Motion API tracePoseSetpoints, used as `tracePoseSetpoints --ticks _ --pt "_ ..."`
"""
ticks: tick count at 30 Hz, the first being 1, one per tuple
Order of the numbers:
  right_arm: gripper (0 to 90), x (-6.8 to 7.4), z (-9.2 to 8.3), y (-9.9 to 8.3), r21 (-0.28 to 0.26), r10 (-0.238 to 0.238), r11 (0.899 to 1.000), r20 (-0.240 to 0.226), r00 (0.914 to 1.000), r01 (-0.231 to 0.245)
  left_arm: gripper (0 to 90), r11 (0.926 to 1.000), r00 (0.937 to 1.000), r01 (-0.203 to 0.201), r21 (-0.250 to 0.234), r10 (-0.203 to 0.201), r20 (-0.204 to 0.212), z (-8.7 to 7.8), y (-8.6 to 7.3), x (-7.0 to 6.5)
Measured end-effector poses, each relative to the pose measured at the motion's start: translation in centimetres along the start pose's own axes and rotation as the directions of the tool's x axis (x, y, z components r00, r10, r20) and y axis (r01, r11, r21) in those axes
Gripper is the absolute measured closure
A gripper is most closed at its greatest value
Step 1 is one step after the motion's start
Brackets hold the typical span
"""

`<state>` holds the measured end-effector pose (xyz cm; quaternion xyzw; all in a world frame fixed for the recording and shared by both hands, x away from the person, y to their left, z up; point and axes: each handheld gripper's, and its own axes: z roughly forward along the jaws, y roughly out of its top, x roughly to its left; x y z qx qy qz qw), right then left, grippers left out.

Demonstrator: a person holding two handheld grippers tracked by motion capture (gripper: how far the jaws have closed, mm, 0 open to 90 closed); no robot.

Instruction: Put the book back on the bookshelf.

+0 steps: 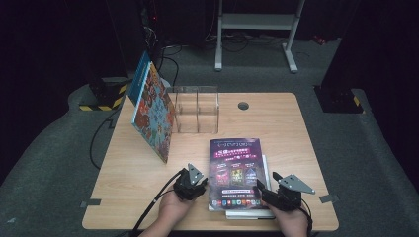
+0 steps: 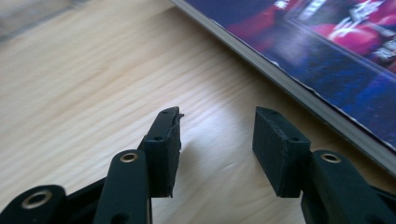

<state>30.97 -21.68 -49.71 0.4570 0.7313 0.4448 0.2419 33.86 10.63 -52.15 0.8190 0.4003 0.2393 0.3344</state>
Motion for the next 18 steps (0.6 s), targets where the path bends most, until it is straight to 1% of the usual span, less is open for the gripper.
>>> tracePoseSetpoints --ticks 1,2,4,5,6,7,10,14,18 --pt "32.1 0.0 0.0 0.0 -0.003 -0.006 1.0 0.0 1.0 0.006 51.4 1.0 0.9999 0.007 -0.002 -0.007 0.013 0.0 0.0 0.0" --pt "32.1 0.0 0.0 0.0 -0.002 -0.008 1.0 0.001 1.0 0.008 50.6 0.9998 0.9998 0.01 -0.015 -0.009 0.02 -0.1 0.0 0.0" --pt "32.1 -0.1 0.0 0.0 -0.003 -0.007 1.0 0.001 1.0 0.007 50.4 0.9986 0.9988 0.03 -0.044 -0.028 0.039 -0.1 0.1 -0.2" --pt "32.0 -0.1 0.0 0.0 -0.003 -0.005 1.0 0.001 1.0 0.005 50.7 0.9984 0.9989 0.032 -0.047 -0.03 0.036 -0.1 0.3 -0.4" --pt "31.9 -0.1 0.0 0.0 -0.002 -0.004 1.0 0.0 1.0 0.004 52.2 0.9986 0.9995 0.024 -0.048 -0.023 0.024 -0.1 0.3 -0.5" --pt "31.9 -0.1 0.0 0.0 -0.003 -0.002 1.0 0.0 1.0 0.002 52.2 0.9985 0.9995 0.023 -0.05 -0.022 0.023 -0.1 0.4 -0.5" --pt "31.5 -0.2 0.0 0.0 -0.004 0.002 1.0 0.001 1.0 -0.002 52.1 0.9983 0.9991 0.034 -0.047 -0.032 0.027 0.1 0.5 -0.5" --pt "30.8 -0.4 0.3 -0.2 0.01 0.013 1.0 -0.003 0.9999 -0.013 52.3 0.9983 0.9992 0.027 -0.051 -0.026 0.03 0.3 1.0 -0.7" --pt "30.0 -0.6 0.5 -0.3 0.025 0.022 0.999 -0.001 0.9998 -0.022 52.4 0.9987 0.999 0.013 -0.05 -0.011 0.044 0.9 1.6 -1.5"
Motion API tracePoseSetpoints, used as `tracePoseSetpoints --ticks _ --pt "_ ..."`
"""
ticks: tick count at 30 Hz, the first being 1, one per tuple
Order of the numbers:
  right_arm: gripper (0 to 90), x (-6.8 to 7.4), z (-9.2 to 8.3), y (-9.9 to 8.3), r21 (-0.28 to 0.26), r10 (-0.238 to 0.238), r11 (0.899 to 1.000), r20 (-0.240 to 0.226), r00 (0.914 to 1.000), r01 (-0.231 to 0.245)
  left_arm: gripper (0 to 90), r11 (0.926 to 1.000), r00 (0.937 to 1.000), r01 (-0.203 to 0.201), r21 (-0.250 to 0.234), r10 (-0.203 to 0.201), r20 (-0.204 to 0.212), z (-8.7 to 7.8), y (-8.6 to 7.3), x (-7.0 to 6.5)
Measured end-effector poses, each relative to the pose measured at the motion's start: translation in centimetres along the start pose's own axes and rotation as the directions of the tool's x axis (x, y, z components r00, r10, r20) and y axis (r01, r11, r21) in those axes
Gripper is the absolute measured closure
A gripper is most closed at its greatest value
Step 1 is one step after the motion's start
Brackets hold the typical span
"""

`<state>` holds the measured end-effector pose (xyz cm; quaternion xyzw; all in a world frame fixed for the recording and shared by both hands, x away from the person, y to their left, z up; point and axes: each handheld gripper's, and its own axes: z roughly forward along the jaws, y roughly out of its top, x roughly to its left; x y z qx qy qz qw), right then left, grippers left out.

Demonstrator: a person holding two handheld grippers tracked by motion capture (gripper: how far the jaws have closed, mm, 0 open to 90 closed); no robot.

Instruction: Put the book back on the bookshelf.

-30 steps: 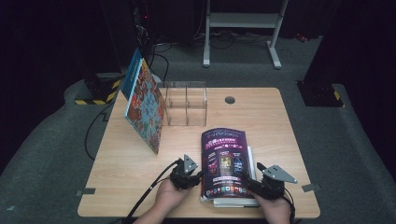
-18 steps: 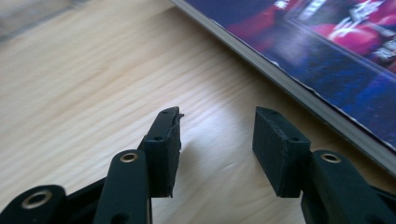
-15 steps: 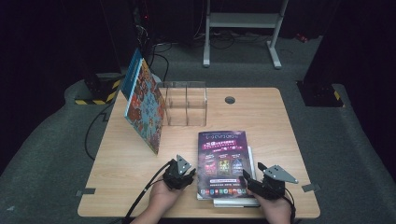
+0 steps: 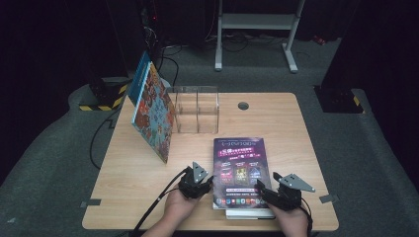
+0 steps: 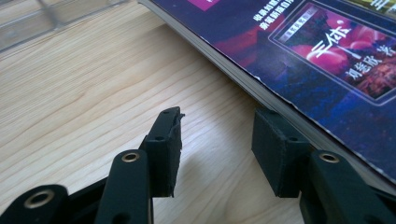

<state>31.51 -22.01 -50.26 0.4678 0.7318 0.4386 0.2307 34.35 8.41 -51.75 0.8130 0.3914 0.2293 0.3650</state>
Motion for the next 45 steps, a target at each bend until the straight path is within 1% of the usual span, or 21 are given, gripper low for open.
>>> tracePoseSetpoints --ticks 4,7,8,11,13,15,17,18,19,20,24,26,28,33,35,36,39,41,42,44,45 --pt "27.9 -0.1 0.0 -0.1 0.003 0.008 1.0 0.009 0.9999 -0.008 52.6 0.9999 0.9998 -0.007 -0.007 0.008 0.016 0.4 0.5 -0.7" --pt "27.6 -0.4 0.0 -0.1 0.01 0.026 1.0 0.01 0.9996 -0.026 50.2 0.9999 1.0 -0.001 -0.014 0.001 0.004 0.2 0.6 -0.3" --pt "27.5 -0.5 0.0 -0.1 0.009 0.031 0.999 0.009 0.9995 -0.031 49.8 0.9998 0.9999 0.013 -0.018 -0.013 0.0 0.0 0.5 0.0" --pt "27.3 -0.8 0.1 -0.1 0.015 0.041 0.999 -0.003 0.9991 -0.041 49.6 0.9951 0.9977 0.065 -0.074 -0.064 0.023 -1.3 0.7 0.4" --pt "27.3 -1.0 0.2 0.0 0.017 0.044 0.999 -0.01 0.999 -0.043 47.8 0.99 0.9953 0.091 -0.108 -0.087 0.043 -2.0 0.9 0.3" --pt "27.2 -1.2 0.3 0.1 0.022 0.046 0.999 -0.011 0.9989 -0.046 45.3 0.9822 0.9896 0.131 -0.134 -0.122 0.076 -2.5 1.0 0.3" --pt "27.5 -1.3 0.4 0.2 0.021 0.049 0.999 -0.008 0.9988 -0.049 43.8 0.9776 0.9866 0.145 -0.152 -0.131 0.097 -2.7 1.0 -0.1" --pt "27.6 -1.3 0.4 0.2 0.022 0.052 0.998 -0.008 0.9986 -0.052 43.4 0.9647 0.9788 0.189 -0.183 -0.17 0.114 -2.5 1.0 -0.8" --pt "27.5 -1.5 0.5 0.3 0.021 0.055 0.998 -0.007 0.9985 -0.055 43.0 0.9769 0.9867 0.137 -0.164 -0.119 0.11 -2.6 1.0 -0.7" --pt "27.6 -1.5 0.6 0.3 0.024 0.061 0.998 -0.009 0.9981 -0.061 42.3 0.9781 0.9856 0.137 -0.157 -0.119 0.12 -2.4 1.0 -0.9" --pt "28.5 -1.6 0.6 0.3 0.031 0.076 0.997 -0.021 0.9969 -0.075 38.8 0.9802 0.9804 0.148 -0.132 -0.127 0.151 -1.6 0.9 -1.4" --pt "28.8 -1.6 0.6 0.2 0.036 0.081 0.996 -0.029 0.9963 -0.08 37.5 0.9812 0.9794 0.143 -0.13 -0.121 0.161 -1.3 0.9 -1.7" --pt "29.2 -1.5 0.6 0.2 0.039 0.086 0.996 -0.034 0.9957 -0.084 37.4 0.9824 0.9826 0.124 -0.14 -0.102 0.155 -1.3 0.8 -2.0" --pt "29.1 -0.7 0.3 0.2 0.054 0.103 0.993 -0.005 0.9947 -0.102 37.4 0.9843 0.9831 0.112 -0.137 -0.089 0.16 -1.4 0.7 -1.8" --pt "29.1 -0.4 0.1 0.2 0.063 0.097 0.993 0.002 0.9953 -0.097 37.6 0.9843 0.982 0.113 -0.136 -0.09 0.166 -1.5 0.6 -1.8" --pt "29.2 -0.1 -0.1 0.0 0.066 0.1 0.993 0.004 0.995 -0.1 37.7 0.9842 0.9797 0.118 -0.132 -0.093 0.177 -1.6 0.5 -1.7" --pt "29.4 0.7 -0.8 -0.3 0.075 0.085 0.994 0.008 0.9964 -0.085 38.1 0.9844 0.9748 0.121 -0.128 -0.093 0.203 -1.9 0.2 -1.8" --pt "30.1 1.4 -1.3 -0.5 0.081 0.069 0.994 0.015 0.9975 -0.07 38.4 0.9862 0.9728 0.111 -0.123 -0.082 0.216 -2.1 0.1 -1.9" --pt "30.4 1.8 -1.6 -0.5 0.082 0.058 0.995 0.021 0.9981 -0.059 38.6 0.9867 0.9734 0.105 -0.123 -0.077 0.216 -2.3 0.0 -2.1" --pt "31.3 2.1 -1.9 -0.6 0.084 0.035 0.996 0.027 0.999 -0.038 39.1 0.9887 0.978 0.075 -0.13 -0.047 0.203 -2.5 0.0 -2.3" --pt "31.9 2.1 -2.0 -0.5 0.087 0.035 0.995 0.026 0.999 -0.038 39.1 0.9885 0.9779 0.075 -0.131 -0.048 0.204 -2.5 0.1 -2.2"
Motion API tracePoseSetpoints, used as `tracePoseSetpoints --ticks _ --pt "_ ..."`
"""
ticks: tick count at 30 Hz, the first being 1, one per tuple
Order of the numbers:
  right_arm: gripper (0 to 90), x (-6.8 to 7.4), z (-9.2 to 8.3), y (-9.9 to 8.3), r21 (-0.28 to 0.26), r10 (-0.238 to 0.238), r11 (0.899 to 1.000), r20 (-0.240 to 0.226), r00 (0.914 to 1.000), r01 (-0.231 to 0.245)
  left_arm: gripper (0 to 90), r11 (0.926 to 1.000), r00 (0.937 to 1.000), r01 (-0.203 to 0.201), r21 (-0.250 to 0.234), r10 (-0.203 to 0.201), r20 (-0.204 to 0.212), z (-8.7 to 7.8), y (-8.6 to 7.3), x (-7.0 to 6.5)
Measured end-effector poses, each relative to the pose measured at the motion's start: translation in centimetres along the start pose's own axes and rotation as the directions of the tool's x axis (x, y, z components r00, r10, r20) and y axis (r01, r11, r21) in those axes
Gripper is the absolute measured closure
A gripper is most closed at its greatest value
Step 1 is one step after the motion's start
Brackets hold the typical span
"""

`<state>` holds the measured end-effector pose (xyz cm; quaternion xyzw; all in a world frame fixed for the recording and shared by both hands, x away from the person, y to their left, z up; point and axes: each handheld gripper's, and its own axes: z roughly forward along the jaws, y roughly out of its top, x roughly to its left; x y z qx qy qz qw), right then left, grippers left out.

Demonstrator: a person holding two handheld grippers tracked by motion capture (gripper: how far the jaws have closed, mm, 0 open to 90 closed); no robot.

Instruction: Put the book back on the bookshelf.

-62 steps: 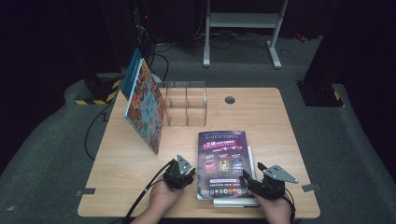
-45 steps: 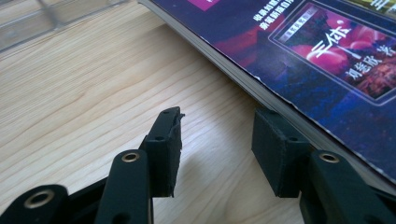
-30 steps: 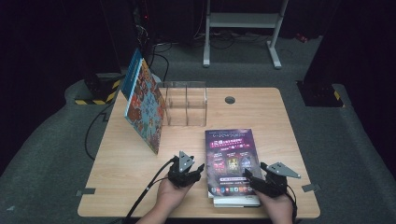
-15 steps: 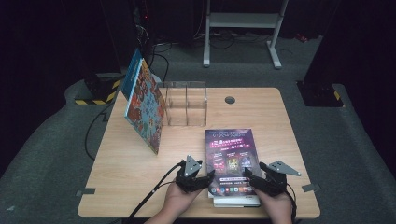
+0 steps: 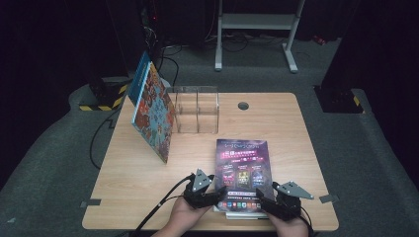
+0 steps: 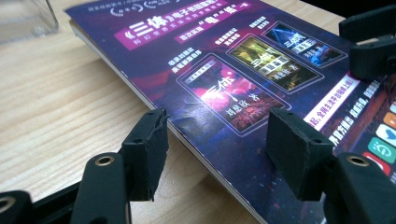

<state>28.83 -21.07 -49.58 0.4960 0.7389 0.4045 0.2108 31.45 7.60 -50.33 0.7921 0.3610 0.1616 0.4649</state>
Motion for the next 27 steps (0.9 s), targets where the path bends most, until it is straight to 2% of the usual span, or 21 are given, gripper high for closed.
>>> tracePoseSetpoints --ticks 3,8,11,15,17,20,24,27 --pt "31.1 -0.4 0.4 0.2 -0.009 -0.007 1.0 -0.002 1.0 0.007 37.4 0.9994 0.9994 0.035 0.001 -0.035 0.0 0.5 0.3 0.6" --pt "28.2 -1.4 1.9 1.3 -0.008 0.006 1.0 -0.026 0.9996 -0.006 32.3 0.9982 0.9982 0.06 0.007 -0.06 -0.003 1.7 1.0 1.6" --pt "27.2 -2.2 3.0 2.0 -0.006 0.011 1.0 -0.043 0.999 -0.011 29.2 0.9957 0.9956 0.092 0.003 -0.092 0.014 2.6 1.3 2.0" --pt "25.0 -3.0 3.9 2.6 0.009 0.043 0.999 -0.073 0.9964 -0.042 24.2 0.9926 0.9923 0.122 0.007 -0.122 0.024 3.5 1.6 2.4" --pt "24.8 -3.3 4.2 2.6 -0.004 0.028 1.0 -0.08 0.9964 -0.029 21.1 0.9916 0.9913 0.129 0.012 -0.129 0.025 3.8 1.8 2.6" --pt "23.0 -3.6 4.6 2.7 -0.002 0.041 0.999 -0.098 0.9943 -0.041 18.3 0.9897 0.9894 0.143 0.008 -0.143 0.027 4.2 1.8 2.8" --pt "20.7 -4.1 5.1 2.8 -0.001 0.067 0.998 -0.122 0.9903 -0.067 15.6 0.9897 0.9894 0.143 0.006 -0.143 0.021 4.2 1.8 2.8" --pt "18.8 -4.4 5.6 2.9 0.009 0.108 0.994 -0.149 0.9829 -0.108 15.6 0.9891 0.9888 0.147 0.007 -0.147 0.021 4.2 1.8 2.8"
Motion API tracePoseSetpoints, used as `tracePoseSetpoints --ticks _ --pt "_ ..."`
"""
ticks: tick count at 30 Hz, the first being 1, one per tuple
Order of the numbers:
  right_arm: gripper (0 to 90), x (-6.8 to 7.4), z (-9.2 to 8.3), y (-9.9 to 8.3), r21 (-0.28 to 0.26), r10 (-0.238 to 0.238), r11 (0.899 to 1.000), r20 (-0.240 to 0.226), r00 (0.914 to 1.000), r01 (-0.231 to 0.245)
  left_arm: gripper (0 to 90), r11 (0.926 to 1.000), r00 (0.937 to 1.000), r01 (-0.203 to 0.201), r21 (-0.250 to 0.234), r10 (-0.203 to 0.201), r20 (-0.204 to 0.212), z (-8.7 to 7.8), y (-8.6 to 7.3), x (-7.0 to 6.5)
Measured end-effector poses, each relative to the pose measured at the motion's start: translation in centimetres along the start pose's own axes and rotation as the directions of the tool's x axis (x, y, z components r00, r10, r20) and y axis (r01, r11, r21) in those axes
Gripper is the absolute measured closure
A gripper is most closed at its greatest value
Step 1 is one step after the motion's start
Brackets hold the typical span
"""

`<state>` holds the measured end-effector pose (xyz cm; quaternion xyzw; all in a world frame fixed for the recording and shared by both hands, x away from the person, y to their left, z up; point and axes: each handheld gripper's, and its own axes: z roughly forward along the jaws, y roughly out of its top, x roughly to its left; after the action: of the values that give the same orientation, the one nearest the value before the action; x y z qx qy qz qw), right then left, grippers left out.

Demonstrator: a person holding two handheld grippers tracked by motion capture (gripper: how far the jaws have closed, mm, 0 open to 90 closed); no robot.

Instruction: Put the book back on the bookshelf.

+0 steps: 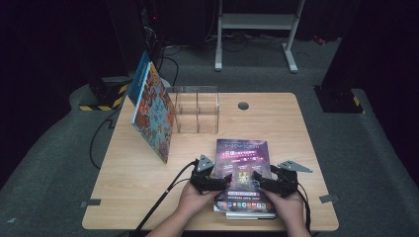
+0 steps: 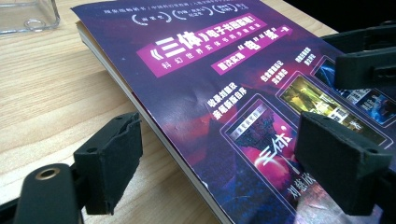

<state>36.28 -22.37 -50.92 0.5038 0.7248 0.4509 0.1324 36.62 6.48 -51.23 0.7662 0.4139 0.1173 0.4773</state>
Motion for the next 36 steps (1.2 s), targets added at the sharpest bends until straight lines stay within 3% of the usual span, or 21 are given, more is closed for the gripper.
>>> tracePoseSetpoints --ticks 2,8,11,13,17,19,21,24,28,36 --pt "17.7 -0.3 0.2 0.1 0.007 0.024 1.0 -0.018 0.9995 -0.024 15.5 1.0 1.0 -0.006 -0.004 0.006 -0.003 0.0 0.0 0.0" --pt "16.5 -0.5 0.5 0.3 0.016 0.02 1.0 -0.028 0.9994 -0.019 15.7 0.9994 0.9993 -0.032 -0.012 0.032 -0.022 -0.2 -0.1 -0.4" --pt "16.1 -0.6 0.6 0.3 0.025 0.041 0.999 -0.041 0.9983 -0.04 15.5 0.9983 0.9977 -0.057 -0.012 0.056 -0.038 -0.4 -0.2 -0.5" --pt "16.2 -0.6 0.6 0.3 0.026 0.049 0.999 -0.041 0.998 -0.048 15.5 0.999 0.9985 -0.043 -0.012 0.043 -0.033 -0.7 -0.4 -0.5" --pt "16.4 -0.6 0.6 0.3 0.038 0.05 0.998 -0.054 0.9973 -0.048 15.2 0.9997 0.9997 0.022 -0.004 -0.022 -0.001 -0.9 -0.8 0.0" --pt "18.0 -0.3 0.4 0.3 0.04 0.036 0.999 -0.04 0.9986 -0.035 15.4 0.9979 0.9977 0.064 0.009 -0.065 0.021 -0.8 -0.8 0.4" --pt "19.7 0.0 0.2 0.4 0.039 0.021 0.999 -0.021 0.9996 -0.02 15.2 0.9973 0.9966 0.073 0.009 -0.073 0.038 -0.7 -0.9 0.6" --pt "26.8 0.2 -0.2 0.3 0.026 0.008 1.0 -0.006 0.9999 -0.008 15.5 0.9967 0.9952 0.079 0.019 -0.08 0.057 -0.6 -0.9 0.7" --pt "40.2 0.4 -0.9 0.3 -0.01 -0.047 0.999 0.03 0.9985 0.047 17.2 0.9979 0.9958 0.063 0.014 -0.064 0.065 -0.7 -0.9 0.5" --pt "62.4 0.0 -1.9 0.9 -0.027 -0.042 0.999 0.028 0.9987 0.043 17.9 0.9996 0.9977 0.025 0.01 -0.026 0.062 -0.9 -0.8 0.5"
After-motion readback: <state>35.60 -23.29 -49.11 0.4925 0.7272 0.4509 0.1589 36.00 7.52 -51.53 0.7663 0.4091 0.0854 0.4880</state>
